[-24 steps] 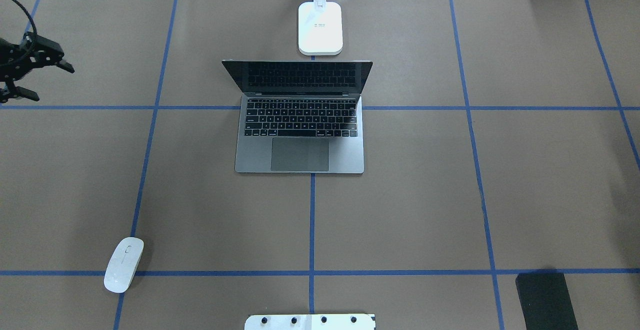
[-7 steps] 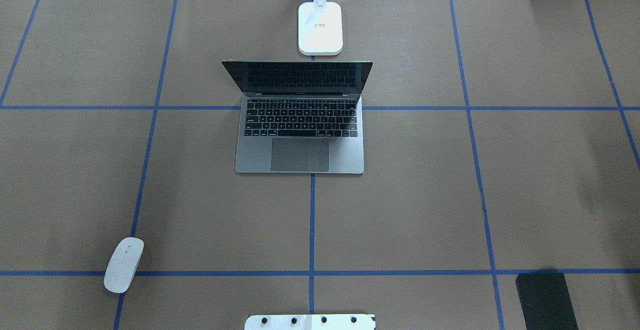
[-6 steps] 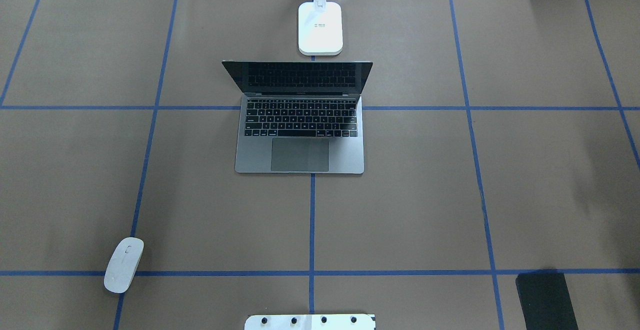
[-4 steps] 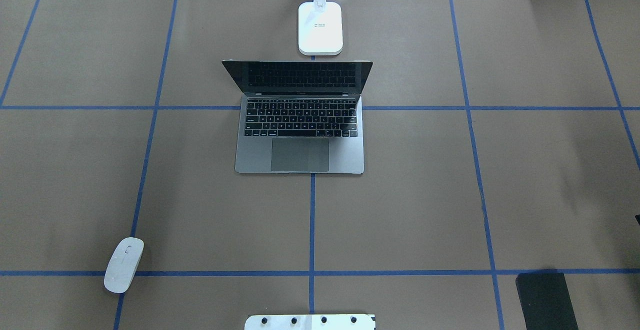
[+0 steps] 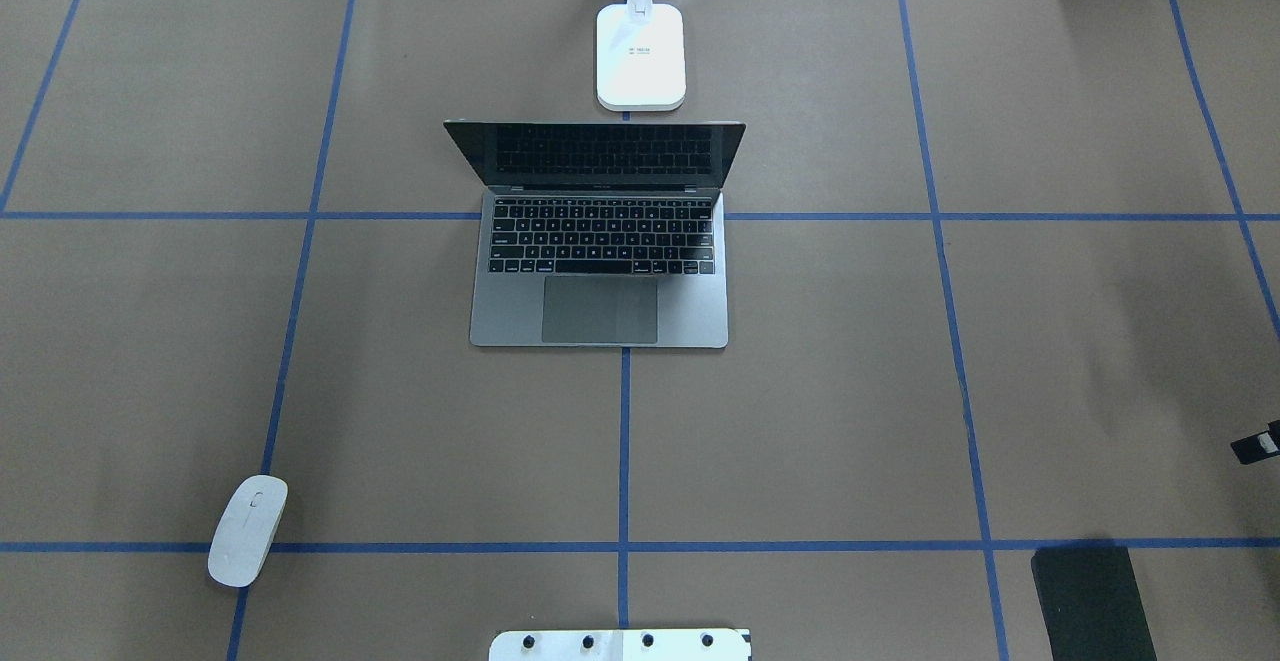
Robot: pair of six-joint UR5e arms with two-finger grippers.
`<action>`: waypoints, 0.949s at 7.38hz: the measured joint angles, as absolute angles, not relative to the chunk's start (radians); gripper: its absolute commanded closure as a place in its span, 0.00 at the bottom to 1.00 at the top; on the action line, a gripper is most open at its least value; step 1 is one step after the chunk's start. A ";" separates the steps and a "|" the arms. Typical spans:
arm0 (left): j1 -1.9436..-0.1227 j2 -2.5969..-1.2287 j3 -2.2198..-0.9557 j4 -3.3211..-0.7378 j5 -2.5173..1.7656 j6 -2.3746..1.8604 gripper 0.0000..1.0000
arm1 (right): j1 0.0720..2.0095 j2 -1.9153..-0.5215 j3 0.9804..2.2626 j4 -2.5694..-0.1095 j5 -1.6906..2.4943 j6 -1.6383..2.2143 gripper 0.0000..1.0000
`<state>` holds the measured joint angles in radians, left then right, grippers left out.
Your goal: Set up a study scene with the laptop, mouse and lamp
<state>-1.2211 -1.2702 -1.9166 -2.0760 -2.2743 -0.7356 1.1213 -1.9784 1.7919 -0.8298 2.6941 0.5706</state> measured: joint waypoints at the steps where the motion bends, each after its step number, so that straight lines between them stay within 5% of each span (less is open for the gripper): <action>1: -1.221 -1.267 -1.916 -2.076 -2.275 -0.736 0.00 | 1.103 -1.973 1.786 -0.804 2.695 0.612 0.01; 7: -1.222 -1.233 -1.908 -2.075 -2.273 -0.663 0.00 | 0.850 -1.897 1.783 -0.604 2.567 0.985 0.01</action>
